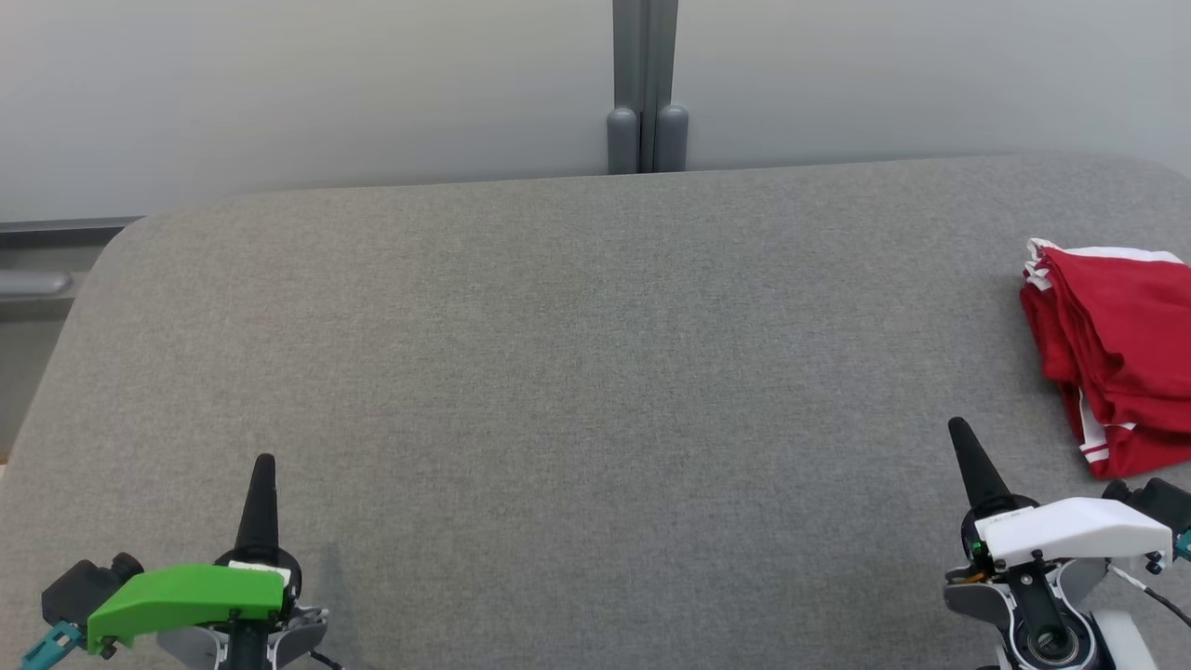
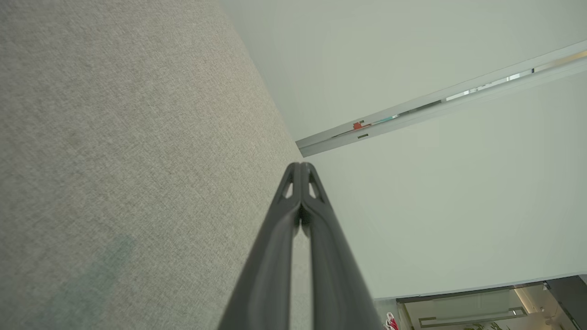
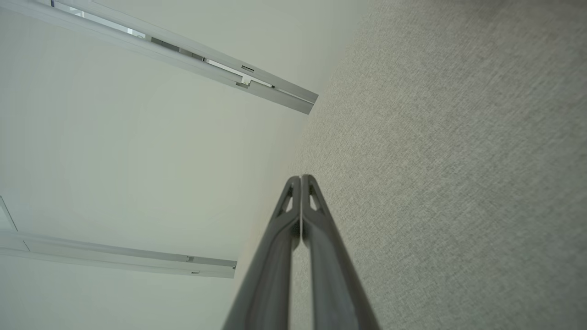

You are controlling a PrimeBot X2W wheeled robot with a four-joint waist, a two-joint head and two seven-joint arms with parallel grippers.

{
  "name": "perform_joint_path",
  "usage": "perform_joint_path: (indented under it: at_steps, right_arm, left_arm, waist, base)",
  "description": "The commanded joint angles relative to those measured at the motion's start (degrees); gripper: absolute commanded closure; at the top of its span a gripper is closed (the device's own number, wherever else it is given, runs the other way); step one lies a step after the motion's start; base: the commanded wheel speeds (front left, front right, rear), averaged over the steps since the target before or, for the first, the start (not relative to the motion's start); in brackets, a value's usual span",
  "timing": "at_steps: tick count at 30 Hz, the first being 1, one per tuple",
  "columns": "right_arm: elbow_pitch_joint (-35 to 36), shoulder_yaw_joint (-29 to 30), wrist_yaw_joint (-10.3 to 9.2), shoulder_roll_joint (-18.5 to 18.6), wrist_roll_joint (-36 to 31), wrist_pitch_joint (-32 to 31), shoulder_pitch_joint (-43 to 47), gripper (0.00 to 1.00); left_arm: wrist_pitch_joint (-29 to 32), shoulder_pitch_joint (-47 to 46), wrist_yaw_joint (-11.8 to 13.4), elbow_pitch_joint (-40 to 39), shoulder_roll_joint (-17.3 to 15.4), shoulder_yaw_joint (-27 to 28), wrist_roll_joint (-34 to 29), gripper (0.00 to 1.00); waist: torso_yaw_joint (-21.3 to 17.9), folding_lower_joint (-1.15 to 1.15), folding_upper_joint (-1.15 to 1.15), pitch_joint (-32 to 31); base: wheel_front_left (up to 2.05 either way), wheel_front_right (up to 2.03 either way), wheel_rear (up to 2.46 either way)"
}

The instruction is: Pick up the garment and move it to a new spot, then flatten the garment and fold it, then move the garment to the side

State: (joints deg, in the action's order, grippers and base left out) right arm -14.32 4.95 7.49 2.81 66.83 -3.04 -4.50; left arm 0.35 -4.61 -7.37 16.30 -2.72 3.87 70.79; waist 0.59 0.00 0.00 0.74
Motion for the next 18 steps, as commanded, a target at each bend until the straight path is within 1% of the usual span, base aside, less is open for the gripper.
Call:
perform_joint_path:
  at_steps: [1, 18]
  right_arm:
    - [0.67, 0.29, 0.02, 0.2, 1.59, -0.43, -1.17, 1.0]
    - [0.58, 0.83, 0.02, 0.17, 10.8, -1.64, -1.53, 1.0]
  left_arm:
    - [0.33, -1.3, -0.13, -0.73, -0.24, 0.43, 1.27, 1.0]
    - [2.66, -1.71, -0.16, -1.35, -0.26, 1.3, 9.18, 1.0]
  waist:
    - [-0.01, 0.0, 0.0, -0.01]
    - [-0.21, 0.0, 0.0, -0.2]
  base:
    - [0.0, 0.0, 0.0]
    - [0.0, 0.0, 0.0]
